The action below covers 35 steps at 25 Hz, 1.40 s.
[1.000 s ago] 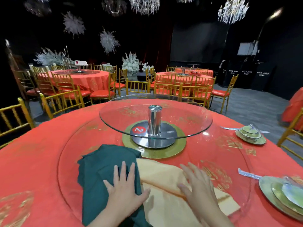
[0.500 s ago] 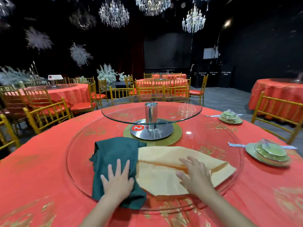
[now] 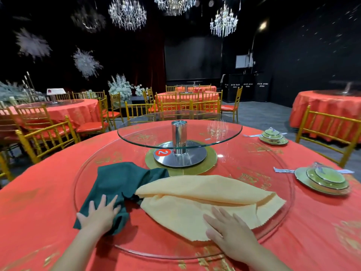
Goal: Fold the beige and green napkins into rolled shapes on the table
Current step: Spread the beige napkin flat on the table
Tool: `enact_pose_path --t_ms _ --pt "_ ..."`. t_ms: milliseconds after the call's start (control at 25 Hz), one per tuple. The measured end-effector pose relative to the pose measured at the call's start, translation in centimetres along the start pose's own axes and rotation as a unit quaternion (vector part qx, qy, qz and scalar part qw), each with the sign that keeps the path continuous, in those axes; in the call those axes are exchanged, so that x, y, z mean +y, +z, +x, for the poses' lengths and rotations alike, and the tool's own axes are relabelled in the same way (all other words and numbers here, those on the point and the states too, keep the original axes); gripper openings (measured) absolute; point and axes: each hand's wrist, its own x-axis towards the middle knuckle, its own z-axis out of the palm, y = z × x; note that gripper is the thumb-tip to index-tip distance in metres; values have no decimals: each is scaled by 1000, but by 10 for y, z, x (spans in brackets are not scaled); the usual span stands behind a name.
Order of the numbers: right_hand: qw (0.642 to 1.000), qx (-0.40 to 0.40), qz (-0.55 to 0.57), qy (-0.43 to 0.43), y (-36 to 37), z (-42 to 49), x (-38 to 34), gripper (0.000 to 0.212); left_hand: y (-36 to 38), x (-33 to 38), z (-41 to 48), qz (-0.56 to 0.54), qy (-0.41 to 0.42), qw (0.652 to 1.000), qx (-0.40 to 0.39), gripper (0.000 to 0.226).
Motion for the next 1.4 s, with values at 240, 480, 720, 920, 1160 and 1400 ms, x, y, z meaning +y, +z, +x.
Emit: enact_pose_path --t_ms 240,480,720,920,1160,1400 --pt "1000 -29 7 8 -10 -9 27 94 -10 -8 3 -186 -11 982 40 71" --pt "999 -13 -41 15 -17 -1 -15 86 -34 48 -50 -215 99 961 142 70" --pt "999 10 -37 4 16 -8 -31 80 -22 91 -110 -190 209 949 139 114" --pt "1000 -26 -9 -3 6 -26 -16 66 -14 91 -135 -171 229 950 127 120" --pt "998 11 -40 -53 -2 -47 -1 53 -11 93 -147 -105 241 960 97 98" --pt "978 83 190 -20 -27 -59 14 48 -13 94 -153 -102 256 955 106 109"
